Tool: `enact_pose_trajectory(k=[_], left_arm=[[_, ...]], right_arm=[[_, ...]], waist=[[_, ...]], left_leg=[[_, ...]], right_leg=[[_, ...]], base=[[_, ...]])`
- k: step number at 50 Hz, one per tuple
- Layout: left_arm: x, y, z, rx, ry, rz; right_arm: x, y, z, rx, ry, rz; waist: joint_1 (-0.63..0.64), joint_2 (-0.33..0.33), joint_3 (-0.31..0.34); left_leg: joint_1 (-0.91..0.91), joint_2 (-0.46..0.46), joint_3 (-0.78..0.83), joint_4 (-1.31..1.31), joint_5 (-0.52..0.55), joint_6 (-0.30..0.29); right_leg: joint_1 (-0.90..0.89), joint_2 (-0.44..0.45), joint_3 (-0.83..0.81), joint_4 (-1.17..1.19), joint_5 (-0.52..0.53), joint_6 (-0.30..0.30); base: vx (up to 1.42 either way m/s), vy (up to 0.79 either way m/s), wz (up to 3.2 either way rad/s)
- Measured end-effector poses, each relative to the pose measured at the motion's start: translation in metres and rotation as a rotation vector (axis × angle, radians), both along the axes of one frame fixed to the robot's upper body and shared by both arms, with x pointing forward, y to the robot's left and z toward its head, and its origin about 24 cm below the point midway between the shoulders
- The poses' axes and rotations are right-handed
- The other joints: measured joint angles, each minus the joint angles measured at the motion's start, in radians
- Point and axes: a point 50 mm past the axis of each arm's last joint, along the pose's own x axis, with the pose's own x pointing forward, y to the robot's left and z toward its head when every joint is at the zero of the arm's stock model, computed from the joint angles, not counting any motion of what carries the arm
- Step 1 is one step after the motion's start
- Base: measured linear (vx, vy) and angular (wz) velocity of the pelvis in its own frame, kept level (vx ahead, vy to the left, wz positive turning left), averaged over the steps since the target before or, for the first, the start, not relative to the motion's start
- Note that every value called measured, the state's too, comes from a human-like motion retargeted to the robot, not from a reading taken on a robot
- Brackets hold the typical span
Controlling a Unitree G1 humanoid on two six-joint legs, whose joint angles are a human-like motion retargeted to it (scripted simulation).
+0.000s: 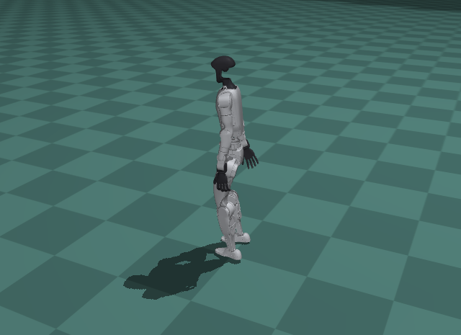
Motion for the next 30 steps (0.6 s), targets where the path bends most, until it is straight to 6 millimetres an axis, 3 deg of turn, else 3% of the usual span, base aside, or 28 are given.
enact_pose_trajectory(k=[3,7,10,12,14,18,20,25,30], left_arm=[[-0.012,-0.003,-0.002,0.013,0.035,0.048],[-0.033,-0.003,-0.005,0.001,0.079,0.128],[-0.058,-0.003,-0.006,-0.013,0.145,0.162],[-0.077,-0.003,-0.007,0.004,0.213,0.173],[-0.093,-0.004,-0.006,0.02,0.282,0.173],[-0.112,-0.009,-0.004,-0.003,0.396,0.126],[-0.113,-0.011,-0.004,-0.042,0.417,0.075],[-0.109,-0.022,-0.006,-0.085,0.387,-0.022],[-0.116,-0.034,-0.006,-0.123,0.391,-0.027]], right_arm=[[-0.004,-0.009,0.002,-0.043,0.033,0.012],[0.005,-0.023,0.006,-0.094,0.053,0.032],[0.019,-0.033,0.007,-0.161,0.029,0.07],[0.03,-0.037,0.007,-0.208,-0.003,0.09],[0.042,-0.038,0.007,-0.248,-0.052,0.095],[0.057,-0.031,0.004,-0.274,-0.149,0.053],[0.06,-0.024,0.002,-0.25,-0.171,0.017],[0.065,-0.008,0.0,-0.147,-0.162,0.013],[0.08,0.004,-0.001,-0.084,-0.184,0.112]], waist=[[0.091,0.008,0.004],[0.116,0.035,0.012],[0.079,0.062,0.008],[0.026,0.065,-0.007],[-0.026,0.072,-0.017],[-0.05,0.072,-0.021],[-0.03,0.06,-0.026],[0.033,0.04,-0.024],[0.08,0.003,-0.028]], left_leg=[[-0.044,-0.011,-0.006,0.007,0.003,-0.011],[-0.074,0.007,-0.026,-0.021,0.017,-0.076],[-0.099,0.09,0.202,-0.058,0.026,-0.1],[-0.109,0.155,0.436,-0.078,-0.006,-0.063],[-0.116,0.209,0.6,-0.082,-0.045,-0.074],[-0.115,0.26,0.82,-0.045,-0.034,-0.141],[-0.118,0.258,0.852,-0.006,-0.021,-0.159],[-0.079,0.167,0.747,0.003,0.007,-0.147],[-0.01,0.102,0.727,-0.043,-0.028,-0.02]], right_leg=[[0.049,-0.048,-0.226,-0.058,-0.031,-0.087],[0.096,-0.027,-0.362,-0.124,-0.026,-0.092],[0.16,0.011,-0.483,-0.194,-0.034,-0.116],[0.203,0.033,-0.575,-0.249,-0.04,-0.124],[0.244,0.058,-0.676,-0.299,-0.047,-0.125],[0.303,0.1,-0.811,-0.361,-0.06,-0.109],[0.314,0.105,-0.837,-0.373,-0.07,-0.104],[0.342,0.116,-0.933,-0.38,-0.089,-0.087],[0.374,0.11,-1.013,-0.384,-0.096,-0.055]], base=[[-0.23,-0.23,1.23],[-0.25,-0.22,1.9],[-0.18,-0.2,2.52],[-0.14,-0.17,3.0],[-0.17,-0.13,3.06],[-0.16,-0.08,2.35],[-0.12,0.02,1.82],[-0.08,0.06,1.5],[0.08,0.14,1.1]])
